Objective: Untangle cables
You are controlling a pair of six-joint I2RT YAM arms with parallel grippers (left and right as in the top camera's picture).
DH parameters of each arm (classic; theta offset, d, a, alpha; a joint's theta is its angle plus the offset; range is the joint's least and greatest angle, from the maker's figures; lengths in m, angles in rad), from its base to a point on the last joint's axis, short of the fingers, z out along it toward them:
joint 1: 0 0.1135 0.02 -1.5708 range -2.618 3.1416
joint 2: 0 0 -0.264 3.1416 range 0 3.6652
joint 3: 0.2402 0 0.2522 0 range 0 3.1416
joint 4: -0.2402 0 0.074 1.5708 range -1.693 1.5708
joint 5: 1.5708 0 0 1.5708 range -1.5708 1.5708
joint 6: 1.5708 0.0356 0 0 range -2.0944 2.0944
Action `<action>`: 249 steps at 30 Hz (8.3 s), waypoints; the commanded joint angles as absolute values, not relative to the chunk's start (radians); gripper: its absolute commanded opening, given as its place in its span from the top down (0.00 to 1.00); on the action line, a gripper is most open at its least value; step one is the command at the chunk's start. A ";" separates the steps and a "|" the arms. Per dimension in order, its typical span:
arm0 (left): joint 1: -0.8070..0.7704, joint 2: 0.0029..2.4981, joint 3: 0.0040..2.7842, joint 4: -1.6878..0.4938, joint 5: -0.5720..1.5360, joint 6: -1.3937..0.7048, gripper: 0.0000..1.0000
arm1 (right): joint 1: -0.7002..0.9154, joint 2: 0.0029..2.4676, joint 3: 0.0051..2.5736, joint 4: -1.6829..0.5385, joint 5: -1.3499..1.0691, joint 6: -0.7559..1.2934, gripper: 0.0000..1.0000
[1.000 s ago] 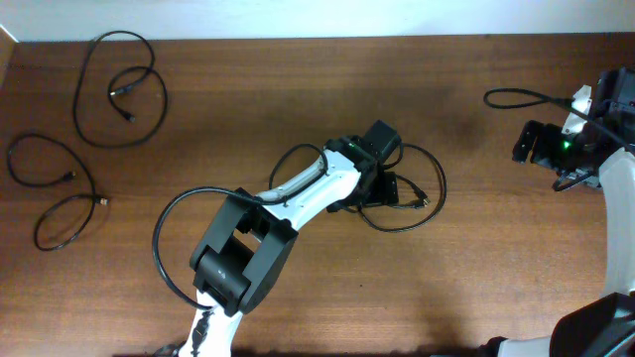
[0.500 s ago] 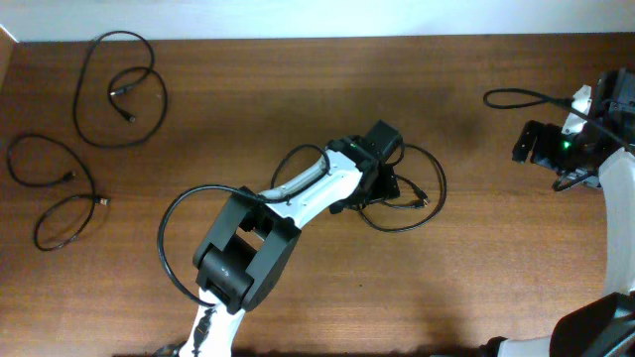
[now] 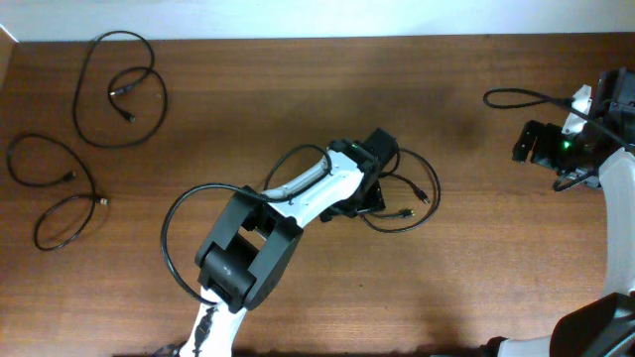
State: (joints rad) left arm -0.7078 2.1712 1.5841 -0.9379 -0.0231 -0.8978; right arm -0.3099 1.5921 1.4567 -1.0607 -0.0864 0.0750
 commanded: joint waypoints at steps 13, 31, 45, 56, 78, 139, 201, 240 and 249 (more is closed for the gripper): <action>-0.711 2.220 1.568 -0.952 -0.077 -0.889 0.72 | -0.315 1.579 1.469 -1.058 -0.078 0.083 0.01; -0.606 2.220 1.568 -1.097 -0.138 -0.761 1.00 | -0.315 1.579 1.469 -1.078 -0.098 0.083 0.01; -0.247 2.220 1.393 -1.197 -0.263 -0.766 1.00 | -0.315 1.579 1.469 -1.077 -0.097 0.083 0.01; 0.068 2.219 0.992 -0.778 -0.018 -0.716 1.00 | -0.315 1.579 1.469 -1.072 -0.097 0.083 0.01; 0.533 1.895 0.874 -0.634 -0.078 -0.709 1.00 | -0.315 1.579 1.469 -1.065 -0.097 0.083 0.01; -0.149 1.365 1.370 -0.975 0.062 -0.214 0.01 | -0.314 1.425 1.470 -1.130 -0.448 -0.237 0.01; -0.355 1.394 1.531 -1.214 0.037 0.121 0.01 | -0.314 1.382 1.470 -1.242 -0.519 -0.307 0.01; -0.266 0.204 0.034 0.136 0.247 -0.008 0.01 | -0.314 1.382 1.470 -1.242 -0.519 -0.307 0.01; -0.165 0.084 0.008 0.130 0.183 0.039 0.01 | -0.314 1.382 1.470 -1.242 -0.519 -0.307 0.01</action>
